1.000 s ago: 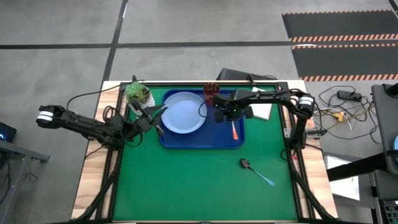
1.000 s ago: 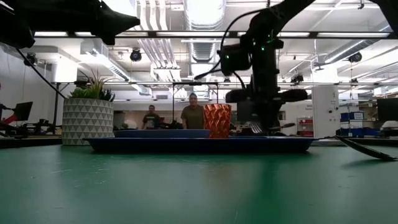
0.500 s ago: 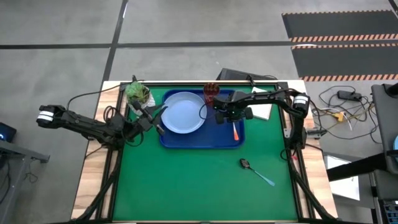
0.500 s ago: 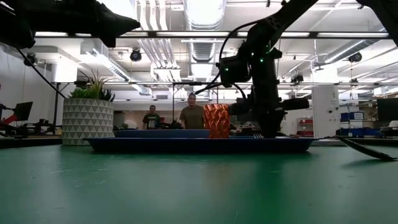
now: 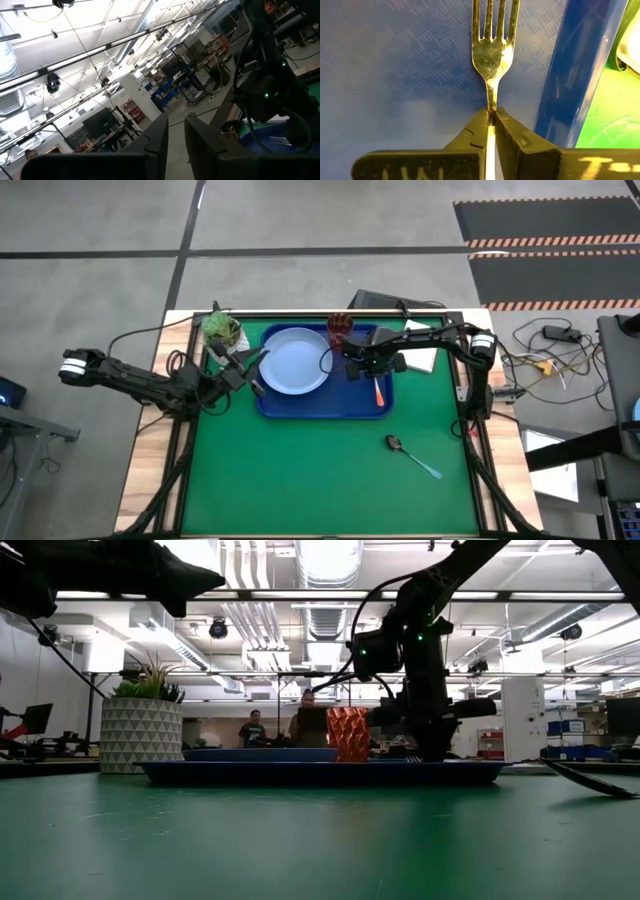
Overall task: Pick and place plate/cup/fork/spoon on tray
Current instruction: Put the orange fork on the blue tray to the right of the blue plate
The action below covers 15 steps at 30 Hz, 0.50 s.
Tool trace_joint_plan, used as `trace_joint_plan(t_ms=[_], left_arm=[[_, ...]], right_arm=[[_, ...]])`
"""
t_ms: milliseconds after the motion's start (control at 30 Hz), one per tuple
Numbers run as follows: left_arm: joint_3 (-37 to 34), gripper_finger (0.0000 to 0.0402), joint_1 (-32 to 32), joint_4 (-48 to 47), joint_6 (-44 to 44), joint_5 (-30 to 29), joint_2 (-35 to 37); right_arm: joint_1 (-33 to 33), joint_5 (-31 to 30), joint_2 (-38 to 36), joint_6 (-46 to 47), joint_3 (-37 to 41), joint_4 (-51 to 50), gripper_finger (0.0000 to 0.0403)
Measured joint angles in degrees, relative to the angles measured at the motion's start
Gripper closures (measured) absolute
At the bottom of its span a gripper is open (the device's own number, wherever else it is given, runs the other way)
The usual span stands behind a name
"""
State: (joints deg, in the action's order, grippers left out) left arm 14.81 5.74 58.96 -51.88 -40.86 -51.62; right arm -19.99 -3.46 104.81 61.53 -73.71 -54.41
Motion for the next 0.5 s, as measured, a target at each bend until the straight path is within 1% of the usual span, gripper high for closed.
trace_joint_plan(t_ms=[200,267,500], left_arm=[[0.0,0.0357,0.0,0.0,-0.04,0.0,0.0],[0.0,0.0357,0.0,0.0,-0.04,0.0,0.0],[0.0,0.0357,0.0,0.0,-0.04,0.02,0.0]], right_arm=[[-0.02,-0.19,0.0,-0.35,0.0,0.0,0.0389],[-0.02,-0.17,0.0,-0.78,0.0,-0.02,0.0382],[-0.02,-0.68,-0.02,-1.1,0.0,-0.15,0.0321]])
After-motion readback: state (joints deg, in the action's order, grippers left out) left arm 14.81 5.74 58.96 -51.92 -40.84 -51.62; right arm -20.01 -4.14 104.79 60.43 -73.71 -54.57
